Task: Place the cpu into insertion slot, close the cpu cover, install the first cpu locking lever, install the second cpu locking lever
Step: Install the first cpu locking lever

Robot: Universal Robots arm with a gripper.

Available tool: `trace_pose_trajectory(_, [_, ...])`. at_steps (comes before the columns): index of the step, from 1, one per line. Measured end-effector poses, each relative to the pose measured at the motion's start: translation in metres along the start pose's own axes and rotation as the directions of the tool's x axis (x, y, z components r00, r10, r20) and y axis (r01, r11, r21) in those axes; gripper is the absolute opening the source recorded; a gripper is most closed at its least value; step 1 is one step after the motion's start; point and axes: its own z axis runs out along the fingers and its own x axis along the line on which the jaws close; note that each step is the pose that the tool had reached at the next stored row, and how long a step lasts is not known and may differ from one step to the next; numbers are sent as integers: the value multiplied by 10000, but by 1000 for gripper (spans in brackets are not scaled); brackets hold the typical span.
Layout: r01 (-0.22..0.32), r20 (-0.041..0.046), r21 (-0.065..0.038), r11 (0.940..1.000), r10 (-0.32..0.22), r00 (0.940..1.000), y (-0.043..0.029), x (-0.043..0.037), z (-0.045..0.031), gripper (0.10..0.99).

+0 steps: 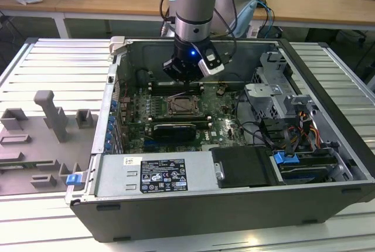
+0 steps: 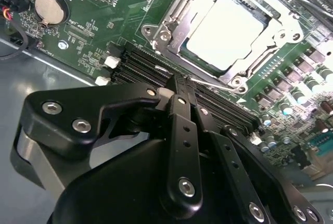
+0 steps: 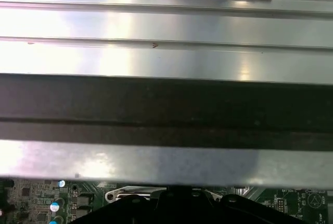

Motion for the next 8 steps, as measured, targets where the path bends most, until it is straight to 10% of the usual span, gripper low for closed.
trace_pose_trajectory(8, [-1,-1,0,10000,1,10000,-10,-46,70,106])
